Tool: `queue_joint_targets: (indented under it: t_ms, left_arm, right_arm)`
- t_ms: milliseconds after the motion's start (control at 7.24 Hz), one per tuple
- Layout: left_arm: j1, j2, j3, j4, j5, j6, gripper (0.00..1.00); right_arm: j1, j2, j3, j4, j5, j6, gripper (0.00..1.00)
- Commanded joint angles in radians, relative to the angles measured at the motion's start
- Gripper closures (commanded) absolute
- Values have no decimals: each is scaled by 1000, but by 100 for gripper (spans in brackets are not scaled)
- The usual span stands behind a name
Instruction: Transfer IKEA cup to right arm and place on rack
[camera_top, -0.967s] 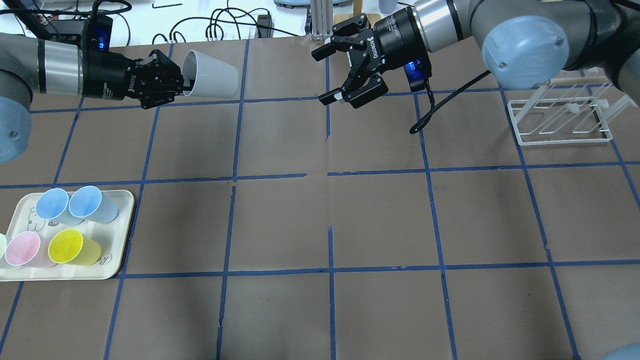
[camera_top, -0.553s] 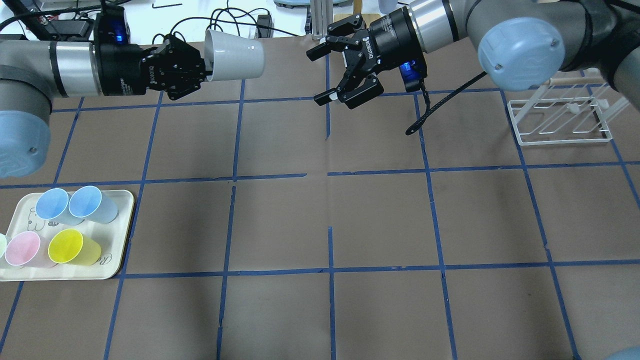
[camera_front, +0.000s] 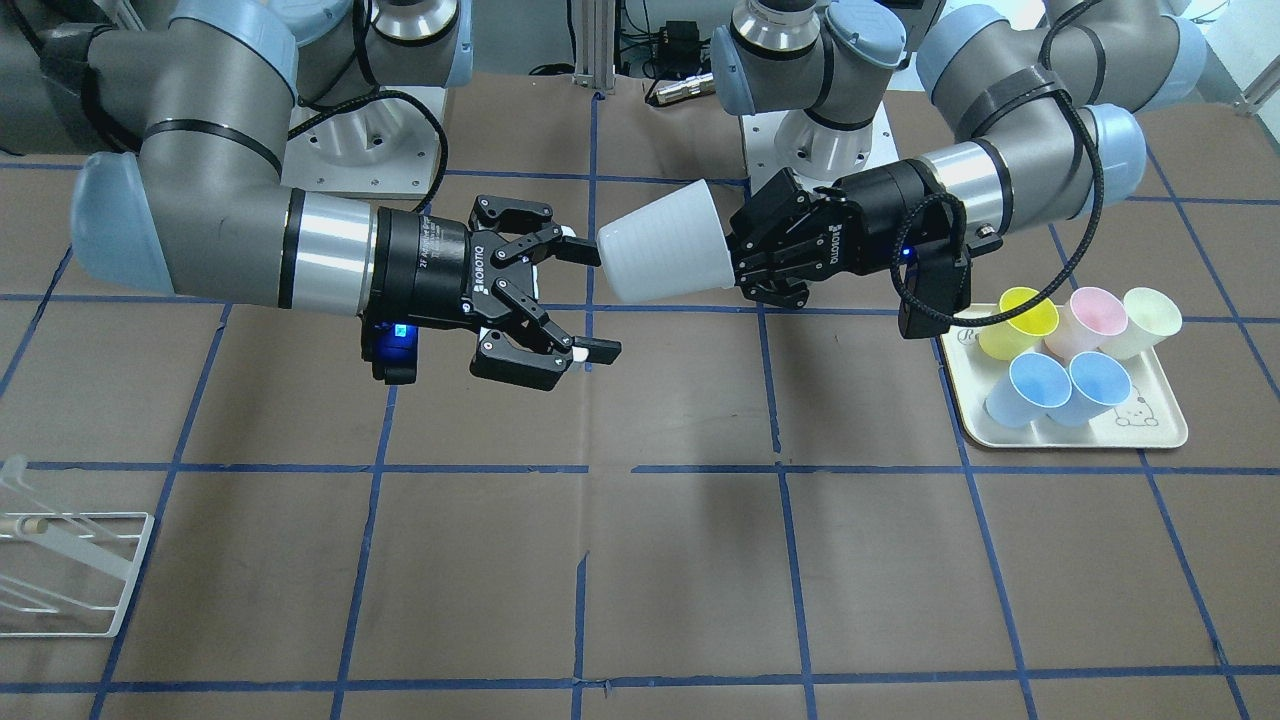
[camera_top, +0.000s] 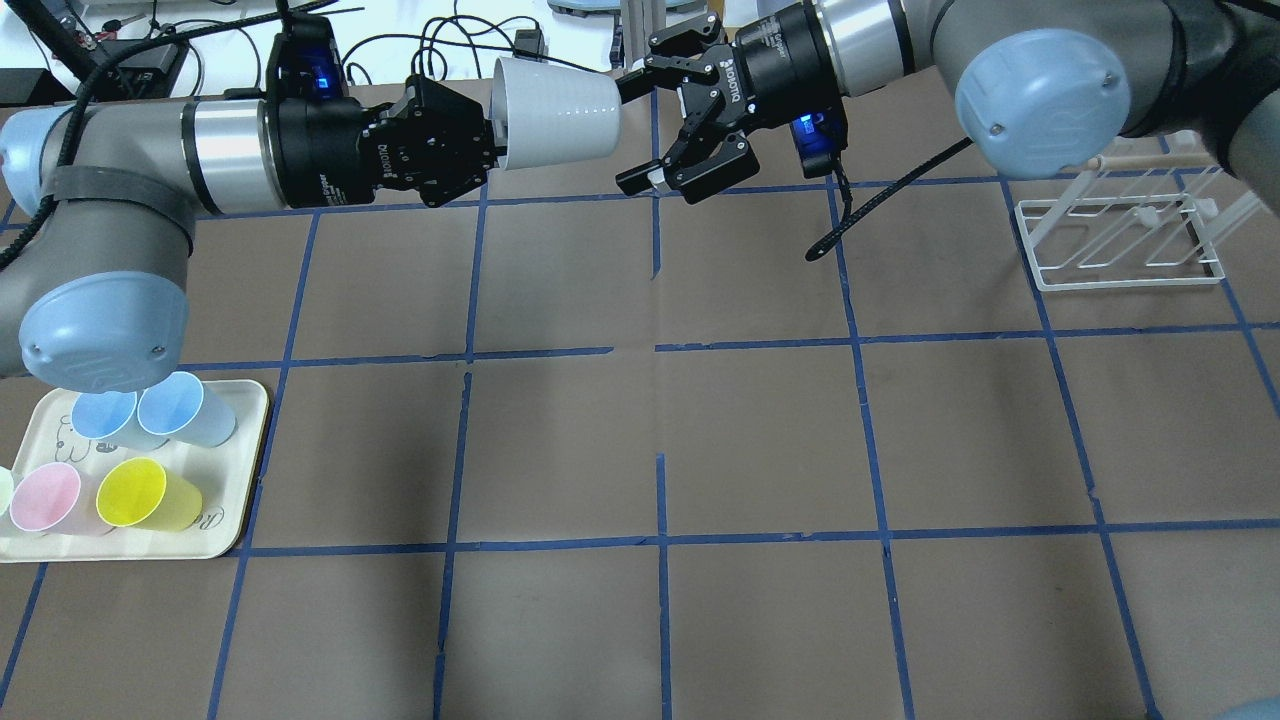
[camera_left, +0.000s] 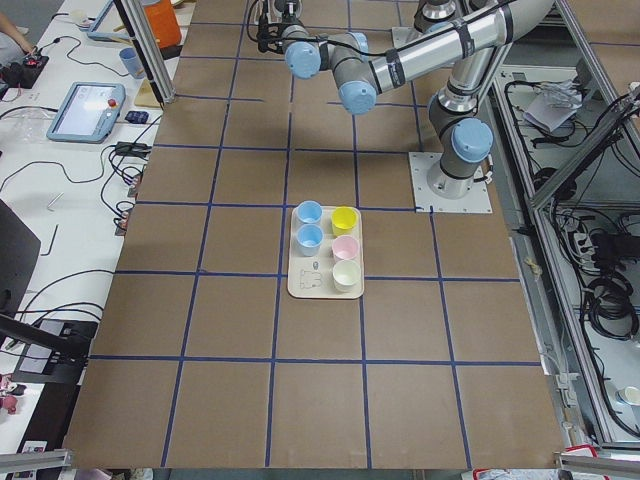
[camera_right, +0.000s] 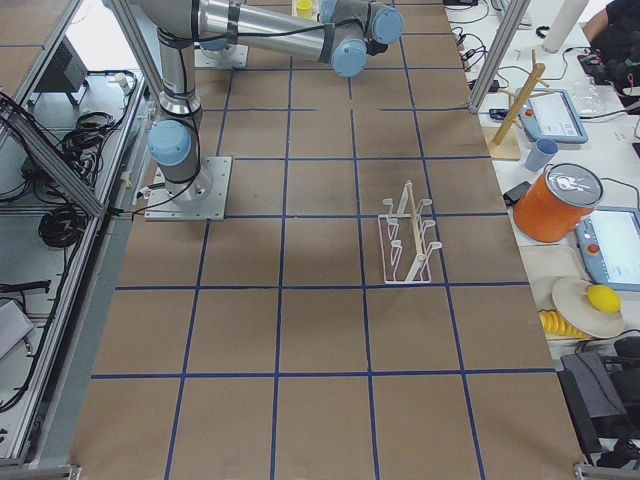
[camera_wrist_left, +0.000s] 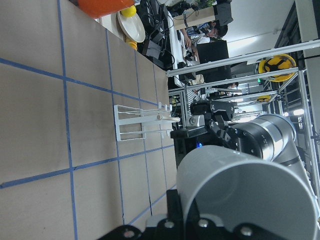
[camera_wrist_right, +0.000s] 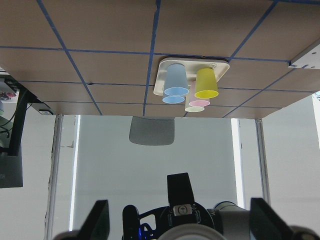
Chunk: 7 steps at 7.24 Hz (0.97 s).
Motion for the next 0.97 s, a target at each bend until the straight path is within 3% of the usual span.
queue_joint_targets:
  t_ms: [0,829]
  left_arm:
    - [-1,16,-13,3,-32,-5,100]
    - [-1,31,-16,1,-30,1,100]
  right_arm:
    - [2,-8,-2,1,35,24,0]
    - [19,-78,1,-14,46,127,0]
